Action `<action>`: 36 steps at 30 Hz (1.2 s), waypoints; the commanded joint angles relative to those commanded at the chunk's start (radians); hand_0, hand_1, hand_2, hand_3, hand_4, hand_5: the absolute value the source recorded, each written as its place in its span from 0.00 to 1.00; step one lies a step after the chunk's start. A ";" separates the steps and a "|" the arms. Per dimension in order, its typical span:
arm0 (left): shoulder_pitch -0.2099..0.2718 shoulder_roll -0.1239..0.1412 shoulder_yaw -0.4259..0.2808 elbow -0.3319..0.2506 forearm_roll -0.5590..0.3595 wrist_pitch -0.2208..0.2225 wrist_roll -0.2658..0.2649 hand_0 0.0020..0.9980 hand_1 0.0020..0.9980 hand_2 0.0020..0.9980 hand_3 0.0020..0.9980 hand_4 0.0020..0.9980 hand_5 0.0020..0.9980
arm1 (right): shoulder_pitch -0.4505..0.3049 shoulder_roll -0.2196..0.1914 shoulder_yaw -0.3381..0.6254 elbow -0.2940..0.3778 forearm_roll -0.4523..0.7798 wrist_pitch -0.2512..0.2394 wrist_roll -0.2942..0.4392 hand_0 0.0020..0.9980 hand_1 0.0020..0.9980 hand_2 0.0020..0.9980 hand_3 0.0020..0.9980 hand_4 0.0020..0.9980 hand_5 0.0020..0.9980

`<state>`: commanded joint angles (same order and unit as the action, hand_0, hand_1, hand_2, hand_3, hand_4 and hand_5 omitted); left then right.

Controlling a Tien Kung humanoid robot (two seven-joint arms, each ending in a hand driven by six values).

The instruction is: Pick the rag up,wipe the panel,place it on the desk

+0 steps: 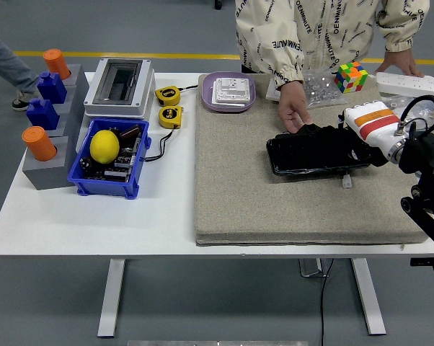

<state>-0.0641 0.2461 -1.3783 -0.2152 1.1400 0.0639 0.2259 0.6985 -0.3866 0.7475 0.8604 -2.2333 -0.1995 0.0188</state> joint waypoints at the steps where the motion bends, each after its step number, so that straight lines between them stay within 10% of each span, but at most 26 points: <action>1: 0.000 -0.001 0.000 0.000 -0.001 0.000 0.000 0.64 0.66 0.69 0.58 0.62 0.51 | -0.003 -0.009 0.003 -0.002 0.000 0.000 0.000 0.27 0.31 0.37 0.38 0.96 0.02; 16: -0.002 -0.001 -0.003 -0.001 0.002 0.000 0.000 0.64 0.66 0.69 0.57 0.61 0.51 | -0.034 -0.080 0.054 -0.018 -0.012 0.001 0.002 0.27 0.31 0.37 0.38 0.96 0.02; 36: 0.003 0.005 0.010 -0.001 -0.004 0.000 0.000 0.63 0.66 0.69 0.57 0.61 0.51 | 0.023 0.021 -0.020 -0.005 -0.007 0.007 0.000 0.28 0.31 0.37 0.38 0.96 0.02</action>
<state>-0.0610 0.2508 -1.3681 -0.2162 1.1357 0.0637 0.2259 0.7214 -0.3654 0.7271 0.8552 -2.2405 -0.1922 0.0189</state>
